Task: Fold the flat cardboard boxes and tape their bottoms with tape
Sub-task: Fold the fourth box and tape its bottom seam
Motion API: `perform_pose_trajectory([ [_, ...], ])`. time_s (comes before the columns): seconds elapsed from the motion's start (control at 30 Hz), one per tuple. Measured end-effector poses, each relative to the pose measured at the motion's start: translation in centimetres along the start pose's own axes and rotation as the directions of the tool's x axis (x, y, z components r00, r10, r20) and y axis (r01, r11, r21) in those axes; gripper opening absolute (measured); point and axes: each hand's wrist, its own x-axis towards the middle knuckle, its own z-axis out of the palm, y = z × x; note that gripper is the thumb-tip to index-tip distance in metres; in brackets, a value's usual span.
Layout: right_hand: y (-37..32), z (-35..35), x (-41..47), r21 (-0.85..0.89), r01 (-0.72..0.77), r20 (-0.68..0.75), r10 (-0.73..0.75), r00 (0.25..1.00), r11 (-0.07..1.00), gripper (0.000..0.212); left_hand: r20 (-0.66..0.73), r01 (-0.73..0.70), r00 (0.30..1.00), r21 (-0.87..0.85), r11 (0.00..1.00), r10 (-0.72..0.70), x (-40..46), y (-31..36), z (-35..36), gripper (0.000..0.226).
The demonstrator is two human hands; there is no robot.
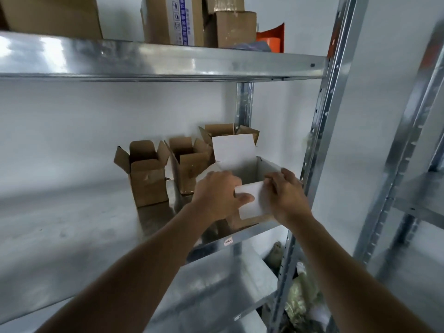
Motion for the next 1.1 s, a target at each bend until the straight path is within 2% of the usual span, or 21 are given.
perform_pose_trajectory([
  [0.07,0.2,0.6,0.7,0.013,0.002,0.014,-0.002,1.0,1.0,0.046,0.004,0.005,1.0,0.035,0.999,-0.005,0.4,0.0,0.3,0.047],
  [0.17,0.3,0.9,1.4,0.02,0.003,-0.003,-0.003,1.0,1.0,0.068,-0.027,0.006,1.0,0.066,0.998,-0.004,0.8,0.1,0.5,0.048],
  [0.23,0.5,1.0,1.9,0.02,-0.006,-0.017,0.006,1.0,1.0,0.075,-0.039,0.003,0.999,0.077,0.997,0.0,1.2,0.3,0.7,0.048],
  [0.37,1.2,1.3,3.1,-0.009,-0.018,0.0,0.018,1.0,1.0,0.068,-0.044,0.016,0.999,0.074,0.997,-0.013,1.9,0.5,1.5,0.052],
  [0.6,1.2,1.2,3.9,-0.024,-0.024,-0.032,0.024,0.999,0.999,0.073,0.001,0.052,0.999,0.064,0.997,-0.052,2.9,0.4,1.9,0.057],
  [0.73,0.8,1.1,4.2,-0.034,-0.033,-0.015,0.033,0.999,0.999,0.069,0.02,0.055,0.998,0.078,0.995,-0.057,2.9,0.5,1.4,0.062],
  [0.8,0.8,1.0,4.2,-0.043,-0.011,-0.007,0.01,1.0,0.999,0.067,0.026,0.047,0.998,0.103,0.994,-0.05,2.8,0.7,0.9,0.063],
  [0.9,0.5,0.6,4.3,-0.076,0.032,-0.003,-0.032,0.999,0.997,0.049,0.031,0.034,0.999,0.132,0.991,-0.039,2.7,1.0,0.0,0.061],
  [1.0,-0.2,0.2,4.7,-0.083,0.09,-0.017,-0.092,0.996,0.992,0.049,0.03,0.029,0.999,0.171,0.985,-0.035,2.6,1.0,-0.9,0.054],
  [1.1,-0.8,-0.2,4.9,-0.099,0.167,0.021,-0.165,0.986,0.981,0.037,0.027,0.039,0.999,0.182,0.982,-0.045,2.5,0.9,-2.0,0.052],
])
